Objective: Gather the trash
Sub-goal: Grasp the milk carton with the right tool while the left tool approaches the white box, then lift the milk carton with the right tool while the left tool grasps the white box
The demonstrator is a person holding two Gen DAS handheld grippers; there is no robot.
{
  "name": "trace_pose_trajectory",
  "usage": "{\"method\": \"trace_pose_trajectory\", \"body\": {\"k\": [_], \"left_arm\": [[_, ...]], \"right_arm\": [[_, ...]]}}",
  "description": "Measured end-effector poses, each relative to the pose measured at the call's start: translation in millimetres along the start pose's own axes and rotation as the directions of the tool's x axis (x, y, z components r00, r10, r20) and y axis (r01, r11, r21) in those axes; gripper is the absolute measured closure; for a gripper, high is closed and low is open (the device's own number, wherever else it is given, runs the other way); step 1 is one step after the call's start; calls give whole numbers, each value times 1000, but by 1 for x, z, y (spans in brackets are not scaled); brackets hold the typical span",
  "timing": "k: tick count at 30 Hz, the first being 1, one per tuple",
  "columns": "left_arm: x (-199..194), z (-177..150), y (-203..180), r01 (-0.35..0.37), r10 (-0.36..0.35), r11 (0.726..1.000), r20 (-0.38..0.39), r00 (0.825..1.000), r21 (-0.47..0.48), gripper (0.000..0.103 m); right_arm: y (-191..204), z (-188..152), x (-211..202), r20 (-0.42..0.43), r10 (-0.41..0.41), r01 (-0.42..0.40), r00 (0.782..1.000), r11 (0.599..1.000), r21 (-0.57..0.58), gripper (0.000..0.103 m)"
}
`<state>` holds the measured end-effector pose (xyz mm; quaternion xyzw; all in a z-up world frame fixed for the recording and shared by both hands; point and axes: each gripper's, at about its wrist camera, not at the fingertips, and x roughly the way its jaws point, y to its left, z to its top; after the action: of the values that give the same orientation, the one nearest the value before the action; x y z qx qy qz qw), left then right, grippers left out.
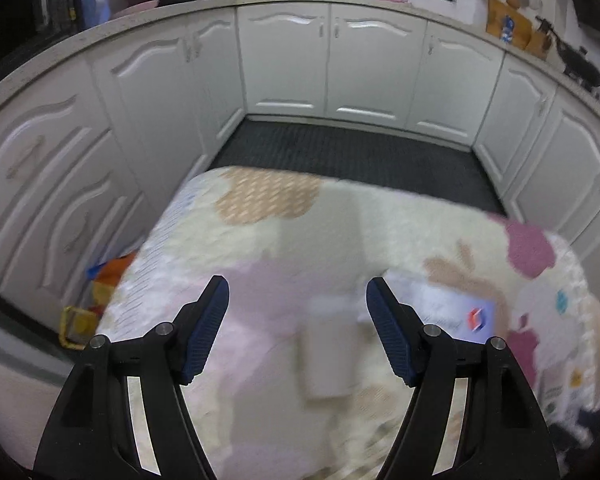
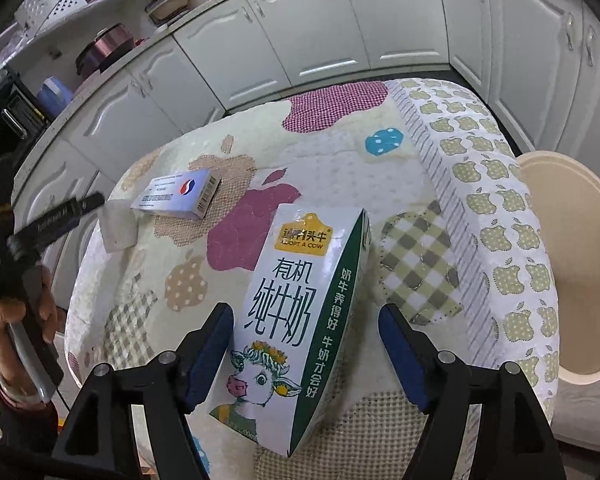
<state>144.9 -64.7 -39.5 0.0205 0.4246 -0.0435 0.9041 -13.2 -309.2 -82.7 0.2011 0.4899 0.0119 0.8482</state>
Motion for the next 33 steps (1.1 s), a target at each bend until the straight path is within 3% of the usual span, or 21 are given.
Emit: {"method": "trace_pose_trajectory", "body": {"k": [4, 8, 10, 13, 17, 21, 25, 29, 33], "left_arm": [[19, 21, -17, -9, 9, 1000, -24, 1000, 25, 32], [61, 28, -33, -113, 127, 989, -148, 981, 97, 32], [68, 22, -38, -111, 132, 986, -174, 976, 123, 32], [67, 9, -52, -85, 122, 979, -200, 972, 186, 32], [32, -17, -75, -22, 70, 957, -160, 985, 290, 32], [-12, -50, -96, 91, -32, 904, -145, 989, 418, 32], [-37, -62, -102, 223, -160, 877, -178, 971, 425, 32], [-38, -51, -111, 269, -222, 863, -156, 962, 428, 32], [-22, -50, -124, 339, -271, 790, -205, 941, 511, 31]], "right_arm": [[6, 1, 3, -5, 14, -14, 1000, 1000, -2, 30], [11, -2, 7, 3, 10, -10, 1000, 998, -56, 30], [7, -2, 4, 13, 9, -9, 1000, 998, -64, 39], [-2, -1, -1, 23, 7, -6, 1000, 998, -61, 39], [-12, -3, -14, 52, -21, 25, 998, 997, -78, 41], [-26, -7, -22, 46, -51, 54, 998, 997, -62, 41], [-41, -9, -27, 41, -60, 60, 997, 998, -20, 41], [-46, -12, -32, 28, -71, 72, 997, 997, -23, 41], [-55, -17, -35, 24, -36, 35, 999, 999, 20, 41]]}}
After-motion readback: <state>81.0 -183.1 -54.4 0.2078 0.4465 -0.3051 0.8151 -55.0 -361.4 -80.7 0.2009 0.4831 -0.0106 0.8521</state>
